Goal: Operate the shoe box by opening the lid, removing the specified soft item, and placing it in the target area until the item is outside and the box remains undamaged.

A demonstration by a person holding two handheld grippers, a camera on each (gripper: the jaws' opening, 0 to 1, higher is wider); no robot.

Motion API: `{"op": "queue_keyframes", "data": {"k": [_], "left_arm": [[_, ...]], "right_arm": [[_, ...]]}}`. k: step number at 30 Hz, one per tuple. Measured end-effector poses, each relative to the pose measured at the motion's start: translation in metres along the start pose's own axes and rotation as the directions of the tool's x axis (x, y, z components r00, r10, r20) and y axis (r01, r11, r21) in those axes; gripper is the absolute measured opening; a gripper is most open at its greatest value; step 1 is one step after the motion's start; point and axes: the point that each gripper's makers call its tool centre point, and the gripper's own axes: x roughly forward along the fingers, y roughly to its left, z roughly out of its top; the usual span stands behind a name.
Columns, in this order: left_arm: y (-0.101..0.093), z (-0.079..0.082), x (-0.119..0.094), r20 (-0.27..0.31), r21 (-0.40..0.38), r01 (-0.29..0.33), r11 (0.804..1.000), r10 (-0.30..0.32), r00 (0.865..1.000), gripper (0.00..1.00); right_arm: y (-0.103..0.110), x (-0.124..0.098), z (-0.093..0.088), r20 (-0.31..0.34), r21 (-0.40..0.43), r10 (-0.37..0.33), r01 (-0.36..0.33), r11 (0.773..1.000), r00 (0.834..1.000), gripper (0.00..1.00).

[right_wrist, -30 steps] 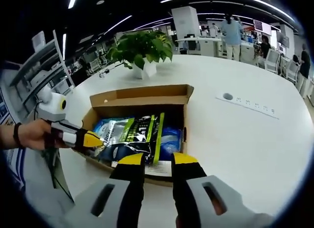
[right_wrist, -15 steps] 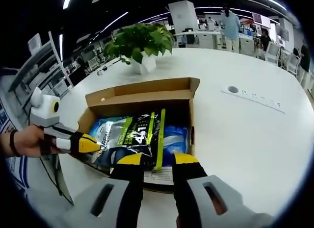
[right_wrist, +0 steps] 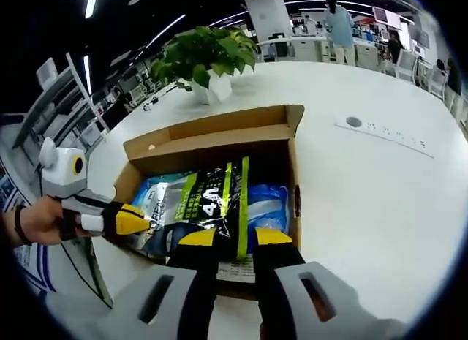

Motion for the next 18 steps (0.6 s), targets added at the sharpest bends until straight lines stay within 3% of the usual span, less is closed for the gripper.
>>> {"op": "queue_keyframes", "data": {"k": [6,18], "left_arm": [[0.000,0.002,0.001,0.007,-0.025,0.003,1.000,-0.003,1.000,0.01],[0.001,0.011,-0.007,0.046,-0.049,0.009,0.999,-0.006,0.999,0.01]], "right_arm": [[0.007,0.003,0.007,0.029,0.054,0.022,-0.024,0.998,0.999,0.00],[0.016,-0.001,0.007,0.035,0.038,0.047,-0.048,0.998,0.998,0.00]]}}
